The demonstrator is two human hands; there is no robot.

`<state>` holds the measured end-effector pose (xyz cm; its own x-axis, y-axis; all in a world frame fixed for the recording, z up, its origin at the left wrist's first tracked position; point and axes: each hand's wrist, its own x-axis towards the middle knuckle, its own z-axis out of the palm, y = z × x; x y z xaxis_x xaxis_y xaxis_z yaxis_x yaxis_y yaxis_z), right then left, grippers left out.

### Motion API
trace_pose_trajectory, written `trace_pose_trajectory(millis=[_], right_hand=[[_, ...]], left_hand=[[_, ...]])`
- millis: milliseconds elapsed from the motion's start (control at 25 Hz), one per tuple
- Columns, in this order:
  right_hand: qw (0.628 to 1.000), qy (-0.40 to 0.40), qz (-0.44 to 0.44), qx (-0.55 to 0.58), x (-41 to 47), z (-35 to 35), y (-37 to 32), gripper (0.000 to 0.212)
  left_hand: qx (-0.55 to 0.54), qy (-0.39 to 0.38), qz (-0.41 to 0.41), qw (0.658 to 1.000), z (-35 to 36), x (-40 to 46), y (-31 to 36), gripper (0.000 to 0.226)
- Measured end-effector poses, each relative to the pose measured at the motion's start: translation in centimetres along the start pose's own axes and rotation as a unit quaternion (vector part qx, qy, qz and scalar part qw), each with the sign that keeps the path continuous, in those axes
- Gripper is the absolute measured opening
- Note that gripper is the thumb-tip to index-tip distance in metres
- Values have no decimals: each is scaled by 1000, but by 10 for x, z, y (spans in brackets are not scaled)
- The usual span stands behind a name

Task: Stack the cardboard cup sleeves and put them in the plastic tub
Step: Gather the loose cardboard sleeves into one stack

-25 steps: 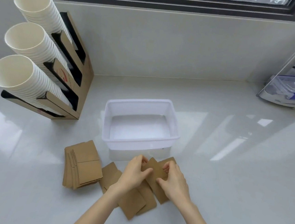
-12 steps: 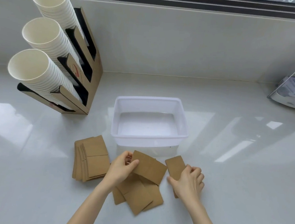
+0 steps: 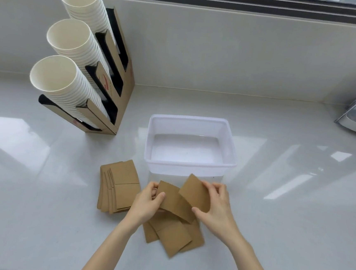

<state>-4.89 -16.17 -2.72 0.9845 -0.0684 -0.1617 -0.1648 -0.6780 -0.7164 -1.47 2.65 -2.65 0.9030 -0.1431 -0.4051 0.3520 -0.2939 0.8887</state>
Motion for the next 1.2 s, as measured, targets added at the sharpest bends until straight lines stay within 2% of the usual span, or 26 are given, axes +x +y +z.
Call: trace_pose_trajectory(millis=[160,360,520,760,840,920,1080,1200], right_hand=[[995,-54,-70,-50,2,16,-14,68],[989,-62,-113,-68,3,28,-24,68],[987,-63,-132,-72,3,32,-31,69],[999,-21,-35,33,-3,31,-26,72],[1000,-27,-3,3,-7,34,-23,70],[995,-69,20,-62,-11,44,-24,73],[971,-104,-2,-214,-18,69,-35,70],[961,-103,-12,-257,-19,74,-38,62]], left_hand=[[-10,-13,7,1000,-1,-4,-1,18],[-62,-4,1,998,1,-11,-1,13],[-60,17,21,998,-4,-15,-3,8],[-76,85,39,993,-27,-15,1,9],[-81,110,35,990,-37,-16,1,8],[-88,129,29,987,-44,-16,2,8],[-59,152,20,986,-51,-16,4,21],[-72,156,19,985,-52,-16,4,18]])
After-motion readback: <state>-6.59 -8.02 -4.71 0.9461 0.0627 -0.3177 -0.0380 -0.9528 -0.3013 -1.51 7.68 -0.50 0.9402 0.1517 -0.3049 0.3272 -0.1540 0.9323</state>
